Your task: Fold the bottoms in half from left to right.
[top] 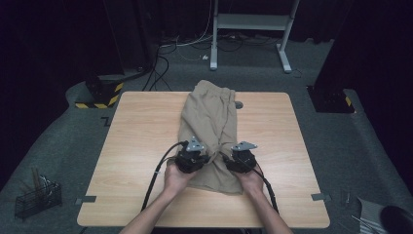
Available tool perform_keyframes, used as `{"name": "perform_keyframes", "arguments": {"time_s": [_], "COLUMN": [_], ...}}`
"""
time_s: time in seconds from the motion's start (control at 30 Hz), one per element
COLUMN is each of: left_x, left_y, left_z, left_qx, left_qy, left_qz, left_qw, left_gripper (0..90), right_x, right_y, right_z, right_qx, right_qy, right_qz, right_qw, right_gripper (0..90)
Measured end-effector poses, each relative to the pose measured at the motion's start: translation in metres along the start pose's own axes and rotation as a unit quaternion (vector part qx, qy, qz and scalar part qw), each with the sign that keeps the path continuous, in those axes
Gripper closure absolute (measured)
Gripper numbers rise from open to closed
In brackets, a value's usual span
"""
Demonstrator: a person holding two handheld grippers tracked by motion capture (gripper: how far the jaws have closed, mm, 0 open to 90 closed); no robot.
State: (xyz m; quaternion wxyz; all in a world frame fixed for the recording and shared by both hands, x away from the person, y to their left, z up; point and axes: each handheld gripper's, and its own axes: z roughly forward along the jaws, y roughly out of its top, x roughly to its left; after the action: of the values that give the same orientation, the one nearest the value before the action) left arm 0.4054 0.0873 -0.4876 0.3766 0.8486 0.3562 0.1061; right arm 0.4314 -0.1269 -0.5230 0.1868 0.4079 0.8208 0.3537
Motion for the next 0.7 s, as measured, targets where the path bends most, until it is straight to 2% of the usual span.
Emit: {"name": "perform_keyframes", "arguments": {"time_s": [0.1, 0.17, 0.2, 0.23, 0.27, 0.33, 0.37, 0.4, 0.47, 0.5, 0.57, 0.67, 0.7], "left_x": [0.004, 0.006, 0.005, 0.005, 0.004, 0.001, -0.003, -0.007, -0.015, -0.019, -0.021, -0.016, -0.016], "left_y": [-0.013, -0.014, -0.014, -0.013, -0.011, -0.006, -0.001, 0.004, 0.012, 0.015, 0.015, 0.008, 0.004], "left_z": [0.02, 0.018, 0.016, 0.013, 0.01, 0.003, -0.002, -0.005, -0.005, -0.002, 0.011, 0.029, 0.03], "left_qx": [0.032, 0.026, 0.026, 0.023, 0.013, -0.007, -0.024, -0.035, -0.038, -0.034, -0.008, 0.03, 0.03], "left_qy": [0.012, 0.011, 0.016, 0.019, 0.015, 0.003, -0.006, -0.01, -0.014, -0.012, -0.007, -0.011, -0.01], "left_qz": [-0.004, -0.016, -0.01, -0.004, -0.007, -0.011, -0.011, -0.006, 0.012, 0.02, 0.031, 0.019, 0.014], "left_qw": [0.9994, 0.9995, 0.9995, 0.9996, 0.9998, 0.9999, 0.9996, 0.9993, 0.9991, 0.9991, 0.9994, 0.9993, 0.9994], "left_gripper": [86.5, 86.5, 86.4, 86.7, 87.2, 87.6, 87.7, 87.7, 87.7, 87.6, 87.3, 83.1, 79.0], "right_x": [0.002, 0.003, 0.003, 0.003, 0.003, 0.003, 0.002, 0.002, 0.003, 0.005, 0.006, 0.004, 0.004], "right_y": [-0.003, -0.007, -0.009, -0.012, -0.015, -0.02, -0.021, -0.023, -0.024, -0.023, -0.022, -0.022, -0.022], "right_z": [-0.009, -0.02, -0.025, -0.03, -0.035, -0.036, -0.035, -0.032, -0.029, -0.027, -0.025, -0.024, -0.024], "right_qx": [0.0, -0.006, -0.008, -0.012, -0.01, -0.001, 0.003, 0.011, 0.005, 0.005, 0.004, 0.0, 0.001], "right_qy": [0.002, 0.006, 0.007, 0.009, 0.011, 0.008, 0.007, 0.007, 0.0, -0.003, -0.004, -0.002, -0.002], "right_qz": [-0.003, -0.001, -0.002, -0.004, -0.001, -0.001, -0.003, 0.0, -0.002, -0.005, -0.009, -0.007, -0.008], "right_qw": [1.0, 1.0, 0.9999, 0.9999, 0.9999, 1.0, 1.0, 0.9999, 1.0, 1.0, 0.9999, 1.0, 1.0], "right_gripper": [47.7, 47.5, 47.5, 47.5, 47.6, 47.7, 47.7, 47.5, 48.0, 47.8, 47.8, 48.1, 48.0]}}
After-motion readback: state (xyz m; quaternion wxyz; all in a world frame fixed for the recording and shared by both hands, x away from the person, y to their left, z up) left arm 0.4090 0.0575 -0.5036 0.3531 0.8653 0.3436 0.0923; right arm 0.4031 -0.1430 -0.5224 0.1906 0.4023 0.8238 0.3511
